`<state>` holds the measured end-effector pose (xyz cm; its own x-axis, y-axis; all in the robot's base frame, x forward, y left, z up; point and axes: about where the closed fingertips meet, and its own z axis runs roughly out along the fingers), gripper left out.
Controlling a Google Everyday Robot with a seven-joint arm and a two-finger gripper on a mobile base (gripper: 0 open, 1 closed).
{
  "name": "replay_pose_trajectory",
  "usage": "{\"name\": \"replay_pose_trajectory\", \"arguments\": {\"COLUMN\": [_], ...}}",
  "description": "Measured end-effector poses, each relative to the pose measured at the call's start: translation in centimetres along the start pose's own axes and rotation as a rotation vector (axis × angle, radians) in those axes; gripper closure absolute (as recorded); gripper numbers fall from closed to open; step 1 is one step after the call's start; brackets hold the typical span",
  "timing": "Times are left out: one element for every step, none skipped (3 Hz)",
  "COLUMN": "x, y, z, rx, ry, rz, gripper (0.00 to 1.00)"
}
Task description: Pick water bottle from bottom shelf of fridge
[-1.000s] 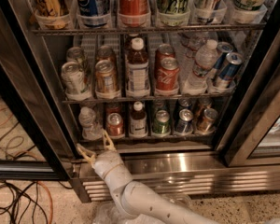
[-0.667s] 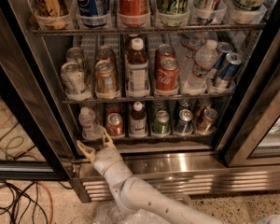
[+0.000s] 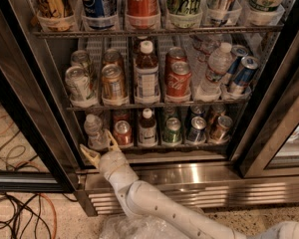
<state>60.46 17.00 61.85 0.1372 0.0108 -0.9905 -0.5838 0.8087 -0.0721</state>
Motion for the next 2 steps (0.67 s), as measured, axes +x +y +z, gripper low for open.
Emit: {"name": "replay_pose_trajectory", "arguments": {"x": [0.0, 0.4], "y": [-0.2, -0.5], "z": [1.3, 3.9], "rx": [-0.011, -0.028], "ry": [-0.001, 0.016], "rz": [0.002, -0.004], "gripper": [0.34, 0.35]}}
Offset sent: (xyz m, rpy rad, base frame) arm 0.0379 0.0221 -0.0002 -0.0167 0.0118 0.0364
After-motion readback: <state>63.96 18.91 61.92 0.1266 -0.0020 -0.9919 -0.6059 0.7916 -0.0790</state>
